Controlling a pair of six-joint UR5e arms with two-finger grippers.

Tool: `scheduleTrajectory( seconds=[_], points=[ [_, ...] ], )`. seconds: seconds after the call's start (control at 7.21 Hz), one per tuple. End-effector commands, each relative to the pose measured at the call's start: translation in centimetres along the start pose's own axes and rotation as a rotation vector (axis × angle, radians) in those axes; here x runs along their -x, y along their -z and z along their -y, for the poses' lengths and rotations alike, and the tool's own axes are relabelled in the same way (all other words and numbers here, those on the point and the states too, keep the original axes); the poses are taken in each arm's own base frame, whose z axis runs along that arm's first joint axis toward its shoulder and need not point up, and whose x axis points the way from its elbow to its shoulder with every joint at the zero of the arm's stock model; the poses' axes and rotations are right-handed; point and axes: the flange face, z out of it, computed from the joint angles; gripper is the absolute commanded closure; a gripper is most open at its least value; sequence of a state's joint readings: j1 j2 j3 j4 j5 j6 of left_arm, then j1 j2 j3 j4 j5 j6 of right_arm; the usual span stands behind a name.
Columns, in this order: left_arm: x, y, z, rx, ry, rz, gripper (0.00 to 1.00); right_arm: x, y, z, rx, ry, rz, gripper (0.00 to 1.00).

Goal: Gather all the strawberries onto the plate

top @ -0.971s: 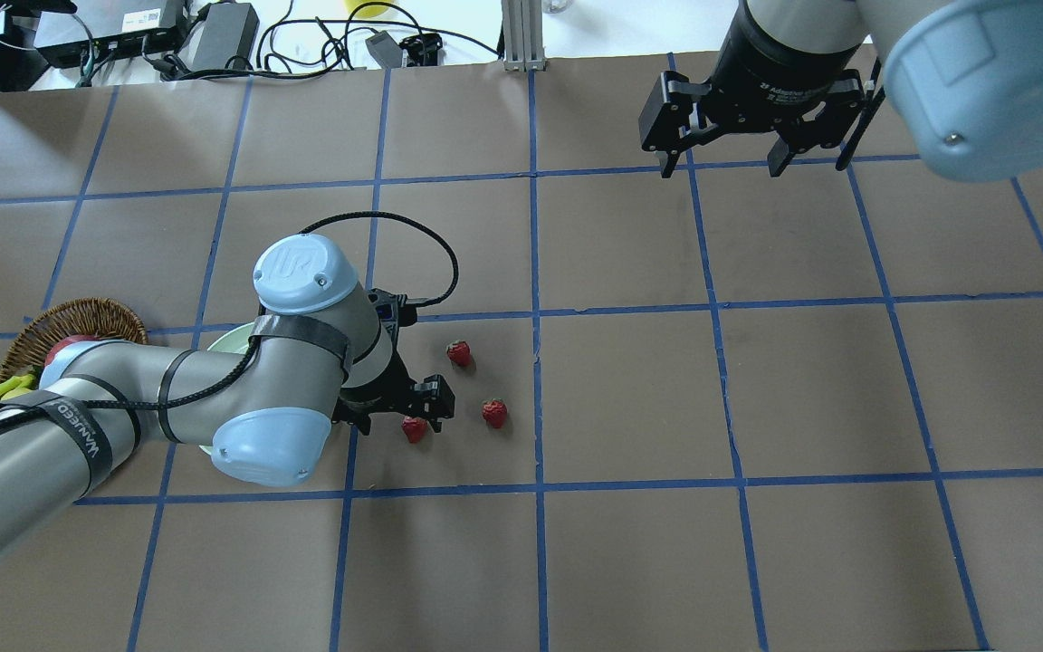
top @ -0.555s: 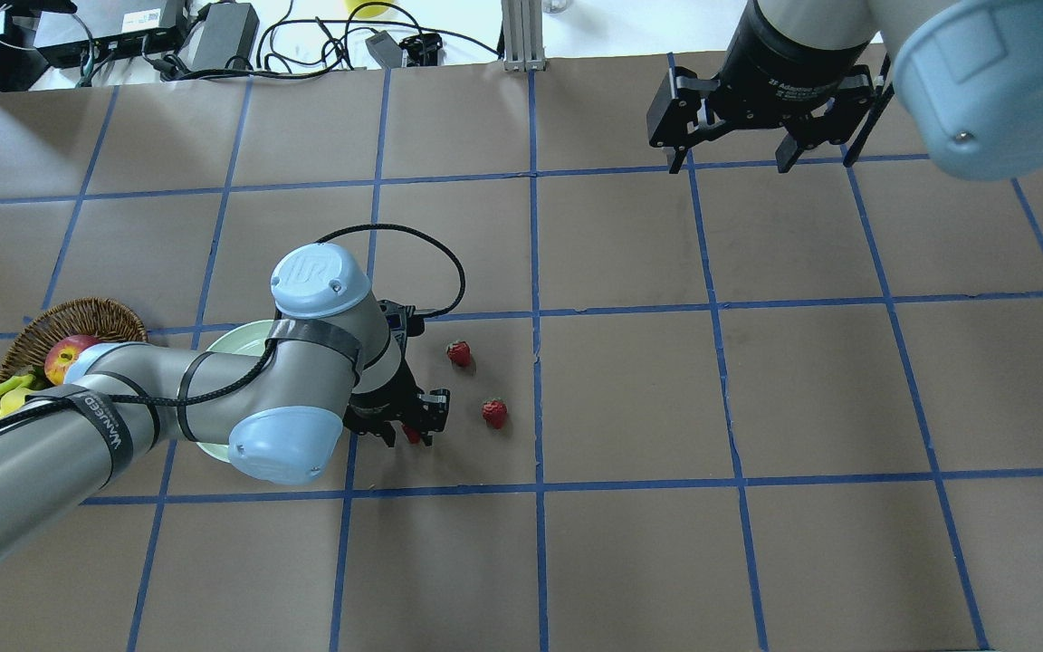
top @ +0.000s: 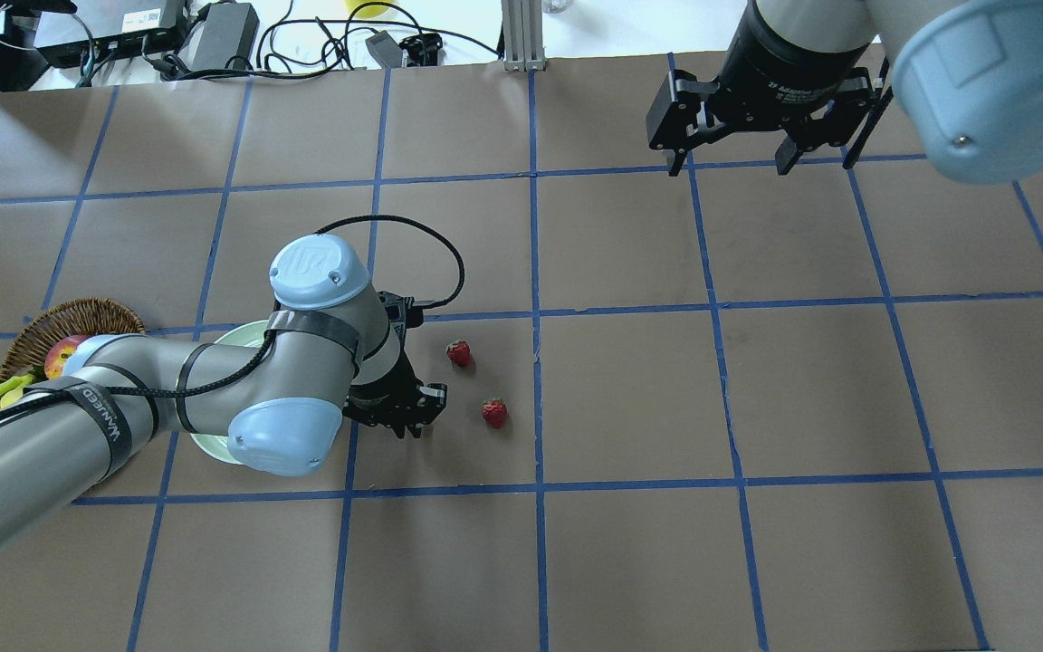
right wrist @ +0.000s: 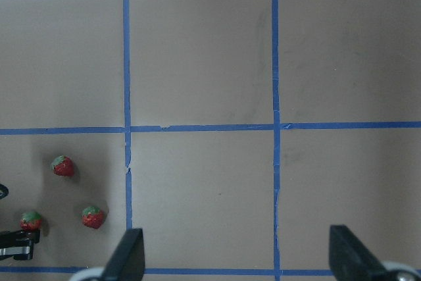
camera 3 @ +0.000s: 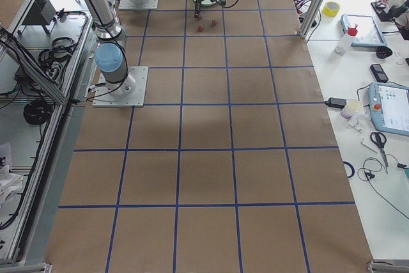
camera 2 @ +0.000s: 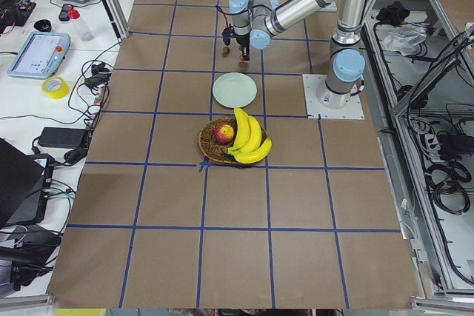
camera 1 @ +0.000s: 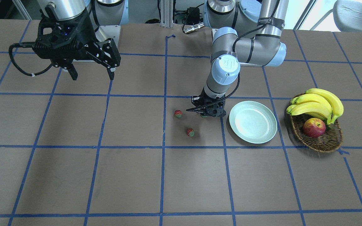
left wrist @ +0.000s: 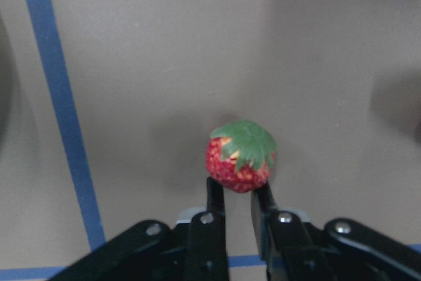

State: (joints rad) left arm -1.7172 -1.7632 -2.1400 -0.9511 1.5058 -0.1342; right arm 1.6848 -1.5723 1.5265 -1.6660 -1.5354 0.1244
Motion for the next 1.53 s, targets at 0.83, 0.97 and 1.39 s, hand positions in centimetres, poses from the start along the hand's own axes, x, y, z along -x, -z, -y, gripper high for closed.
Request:
scheduleTrajectory(
  seconds=[0.83,0.97,1.39],
  points=[
    [13.7,6.9,4.9,0.107,0.103,0.206,1.0,0.1,-0.1,-0.1,0.003,0.001,0.001,0.0],
    [13.6,7.1,4.9,0.106,0.103,0.205,1.0,0.1,-0.1,-0.1,0.003,0.001,0.001,0.0],
    [13.5,7.0,4.7,0.107,0.102,0.199,1.0,0.1,-0.1,-0.1,0.002,0.001,0.003,0.0]
  ],
)
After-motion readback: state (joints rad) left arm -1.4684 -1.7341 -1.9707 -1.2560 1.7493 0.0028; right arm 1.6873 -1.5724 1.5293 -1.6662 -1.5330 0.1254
